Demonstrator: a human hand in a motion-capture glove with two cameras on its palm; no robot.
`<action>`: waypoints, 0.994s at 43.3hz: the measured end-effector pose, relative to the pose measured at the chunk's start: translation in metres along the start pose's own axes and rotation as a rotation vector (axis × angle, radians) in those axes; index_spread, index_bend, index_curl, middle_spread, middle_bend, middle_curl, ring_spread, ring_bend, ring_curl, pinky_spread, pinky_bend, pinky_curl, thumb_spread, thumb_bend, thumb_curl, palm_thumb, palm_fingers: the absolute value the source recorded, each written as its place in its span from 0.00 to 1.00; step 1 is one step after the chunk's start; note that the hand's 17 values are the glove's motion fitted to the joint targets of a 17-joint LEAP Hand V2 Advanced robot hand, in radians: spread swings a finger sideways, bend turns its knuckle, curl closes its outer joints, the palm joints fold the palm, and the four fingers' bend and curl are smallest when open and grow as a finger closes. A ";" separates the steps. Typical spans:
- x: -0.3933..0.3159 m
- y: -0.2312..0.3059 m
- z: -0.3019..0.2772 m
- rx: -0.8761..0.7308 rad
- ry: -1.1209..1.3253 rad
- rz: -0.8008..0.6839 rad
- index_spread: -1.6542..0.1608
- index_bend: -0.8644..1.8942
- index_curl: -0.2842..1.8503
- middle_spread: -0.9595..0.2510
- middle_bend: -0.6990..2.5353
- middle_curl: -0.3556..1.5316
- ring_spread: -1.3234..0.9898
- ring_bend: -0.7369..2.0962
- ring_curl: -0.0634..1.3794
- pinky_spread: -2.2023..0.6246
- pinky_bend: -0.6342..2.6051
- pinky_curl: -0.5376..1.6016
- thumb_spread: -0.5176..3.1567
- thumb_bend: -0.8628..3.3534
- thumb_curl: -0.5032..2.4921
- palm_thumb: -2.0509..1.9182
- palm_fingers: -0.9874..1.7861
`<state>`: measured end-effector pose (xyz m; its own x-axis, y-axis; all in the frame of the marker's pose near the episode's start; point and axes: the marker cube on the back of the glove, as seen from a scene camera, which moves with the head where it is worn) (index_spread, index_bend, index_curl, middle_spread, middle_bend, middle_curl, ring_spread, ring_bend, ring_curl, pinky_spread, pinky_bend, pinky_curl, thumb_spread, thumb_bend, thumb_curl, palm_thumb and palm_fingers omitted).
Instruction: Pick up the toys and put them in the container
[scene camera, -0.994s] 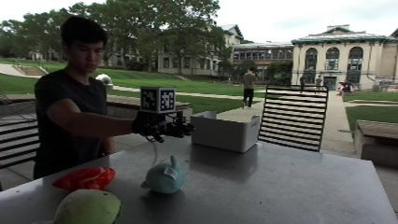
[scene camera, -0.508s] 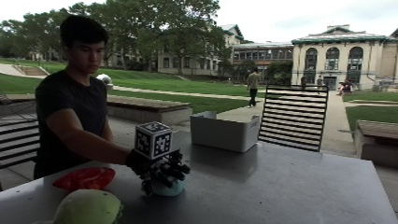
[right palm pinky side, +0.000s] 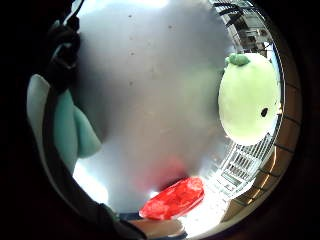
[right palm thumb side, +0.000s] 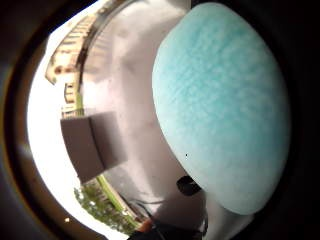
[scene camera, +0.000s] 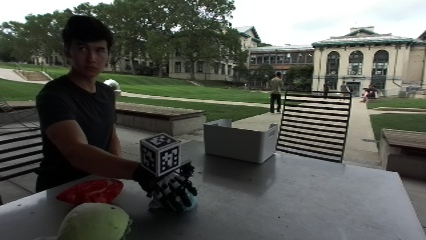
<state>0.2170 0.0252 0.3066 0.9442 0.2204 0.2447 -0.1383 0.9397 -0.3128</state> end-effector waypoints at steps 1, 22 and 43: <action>0.000 -0.001 -0.001 0.007 -0.004 -0.001 0.74 0.39 0.26 0.61 0.29 0.35 0.41 0.55 0.35 0.64 0.53 0.43 0.45 0.29 0.31 0.70 0.64; -0.044 0.021 -0.039 0.088 0.069 0.031 0.79 0.51 0.35 0.60 0.51 0.49 0.43 0.64 0.40 0.61 0.39 0.39 0.52 0.38 0.37 0.78 0.87; -0.194 0.095 -0.237 0.336 0.066 -0.059 0.72 0.42 0.38 0.49 0.41 0.47 0.40 0.64 0.38 0.62 0.48 0.43 0.34 0.26 0.41 0.68 0.70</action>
<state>0.0914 0.0098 0.0120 0.9693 0.1562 0.1901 -0.1634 0.9863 0.0228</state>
